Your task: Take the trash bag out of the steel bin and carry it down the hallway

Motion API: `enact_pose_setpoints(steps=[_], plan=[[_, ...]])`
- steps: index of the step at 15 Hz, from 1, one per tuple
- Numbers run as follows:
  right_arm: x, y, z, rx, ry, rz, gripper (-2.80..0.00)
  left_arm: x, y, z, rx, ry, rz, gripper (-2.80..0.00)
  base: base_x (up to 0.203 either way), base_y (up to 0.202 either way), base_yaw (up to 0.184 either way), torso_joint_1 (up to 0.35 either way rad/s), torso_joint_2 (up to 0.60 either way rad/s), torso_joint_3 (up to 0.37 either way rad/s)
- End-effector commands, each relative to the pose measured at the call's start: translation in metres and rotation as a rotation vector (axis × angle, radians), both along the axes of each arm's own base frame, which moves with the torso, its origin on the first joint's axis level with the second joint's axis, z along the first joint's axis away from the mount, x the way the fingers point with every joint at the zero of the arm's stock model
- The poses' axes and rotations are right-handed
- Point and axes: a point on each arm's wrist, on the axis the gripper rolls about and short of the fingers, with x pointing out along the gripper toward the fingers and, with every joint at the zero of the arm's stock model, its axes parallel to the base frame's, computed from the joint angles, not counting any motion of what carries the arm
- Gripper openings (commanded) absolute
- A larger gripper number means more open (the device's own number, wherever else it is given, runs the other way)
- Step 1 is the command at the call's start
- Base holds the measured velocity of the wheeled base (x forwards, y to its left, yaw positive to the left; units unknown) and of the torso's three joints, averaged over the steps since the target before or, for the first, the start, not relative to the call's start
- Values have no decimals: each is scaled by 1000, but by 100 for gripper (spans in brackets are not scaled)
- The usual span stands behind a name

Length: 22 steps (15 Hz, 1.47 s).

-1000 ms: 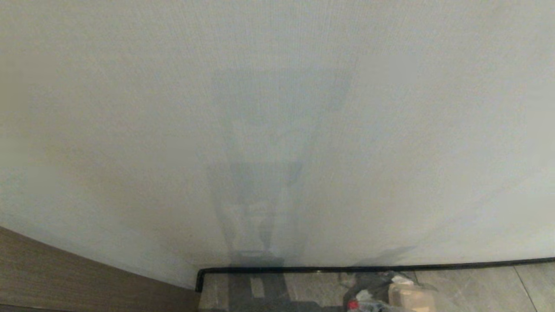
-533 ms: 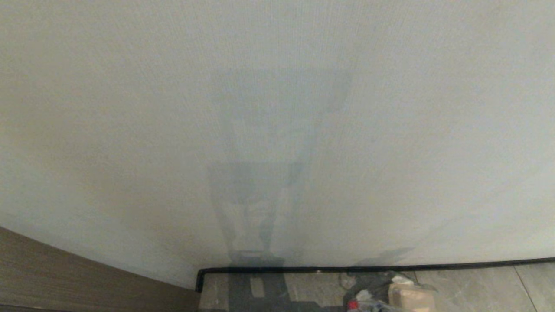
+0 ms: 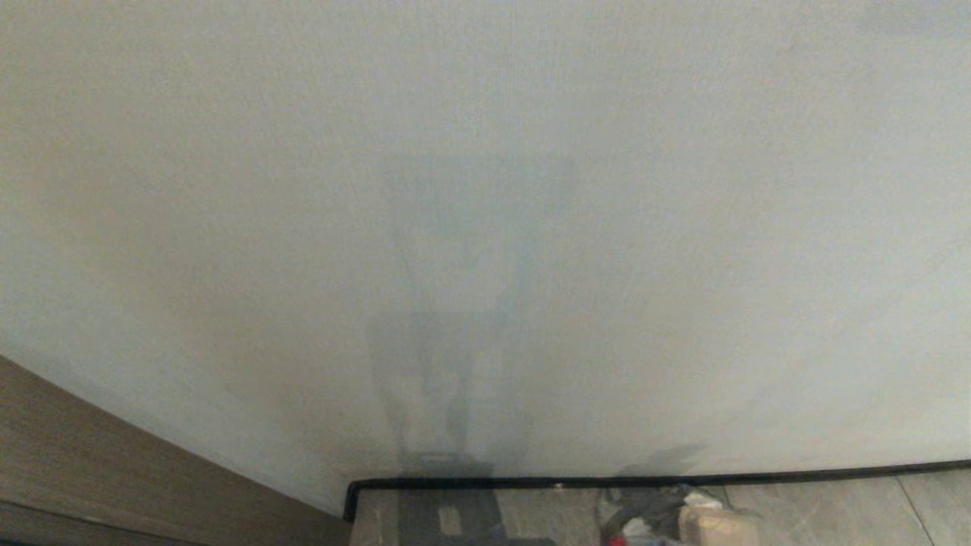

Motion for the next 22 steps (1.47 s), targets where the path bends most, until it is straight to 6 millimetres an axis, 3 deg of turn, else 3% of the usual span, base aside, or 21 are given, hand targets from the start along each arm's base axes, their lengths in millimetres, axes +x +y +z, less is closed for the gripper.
enact_pose_setpoints(steps=[1, 19, 22], plan=[[0, 0, 0, -1, 1, 1, -280, 0, 0, 0, -1, -1, 0, -280, 0, 0, 0, 1, -1, 193], [0, 0, 0, -1, 2, 1, -280, 0, 0, 0, -1, 1, 0, -280, 0, 0, 0, 2, 2, 204], [0, 0, 0, -1, 1, 1, -280, 0, 0, 0, -1, 1, 0, -280, 0, 0, 0, 4, -35, 1]])
